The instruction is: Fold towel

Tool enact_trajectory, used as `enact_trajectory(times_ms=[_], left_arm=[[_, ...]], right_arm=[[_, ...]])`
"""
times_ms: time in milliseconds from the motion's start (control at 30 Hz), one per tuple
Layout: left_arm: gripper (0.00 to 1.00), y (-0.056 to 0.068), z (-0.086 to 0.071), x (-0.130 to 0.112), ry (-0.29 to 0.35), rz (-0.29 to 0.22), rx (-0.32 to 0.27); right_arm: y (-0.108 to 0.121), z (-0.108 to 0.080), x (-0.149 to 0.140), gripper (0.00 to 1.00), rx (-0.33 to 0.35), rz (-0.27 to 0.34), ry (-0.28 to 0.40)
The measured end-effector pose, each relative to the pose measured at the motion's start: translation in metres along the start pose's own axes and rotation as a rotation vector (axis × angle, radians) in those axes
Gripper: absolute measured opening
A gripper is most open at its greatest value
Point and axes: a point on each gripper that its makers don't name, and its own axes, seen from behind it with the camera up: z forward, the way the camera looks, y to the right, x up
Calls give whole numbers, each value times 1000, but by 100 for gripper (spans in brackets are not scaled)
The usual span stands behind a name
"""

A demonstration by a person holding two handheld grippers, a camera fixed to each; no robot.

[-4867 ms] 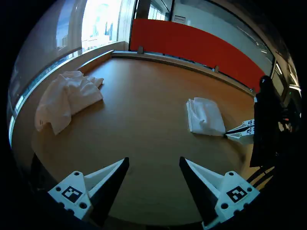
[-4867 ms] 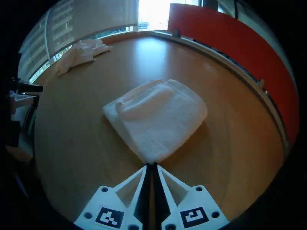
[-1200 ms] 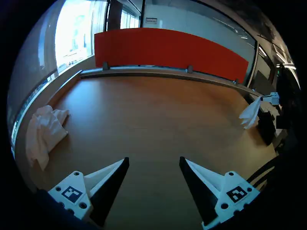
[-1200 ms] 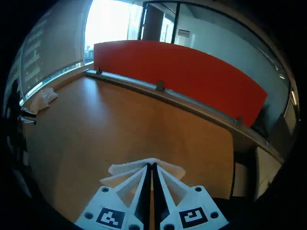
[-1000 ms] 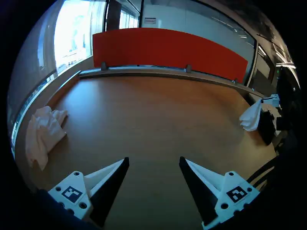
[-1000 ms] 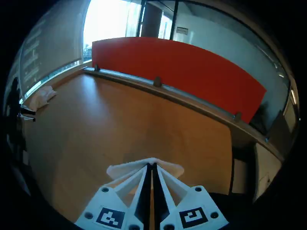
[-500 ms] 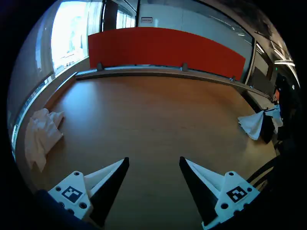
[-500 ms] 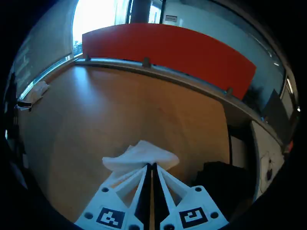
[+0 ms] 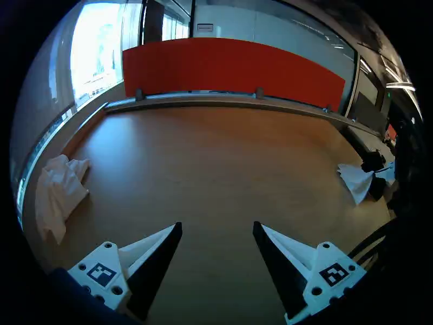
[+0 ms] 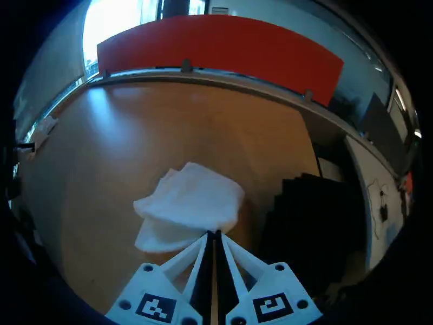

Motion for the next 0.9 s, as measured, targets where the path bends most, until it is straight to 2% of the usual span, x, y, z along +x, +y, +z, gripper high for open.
enact_trajectory(times_ms=[467, 900], left_arm=[[97, -9, -4, -4, -3, 0, 14], [97, -11, -4, -3, -4, 7, 18]], right_arm=[[11, 11, -53, 3, -44, 62, -95], [15, 16, -88, 2, -66, 81, -161]])
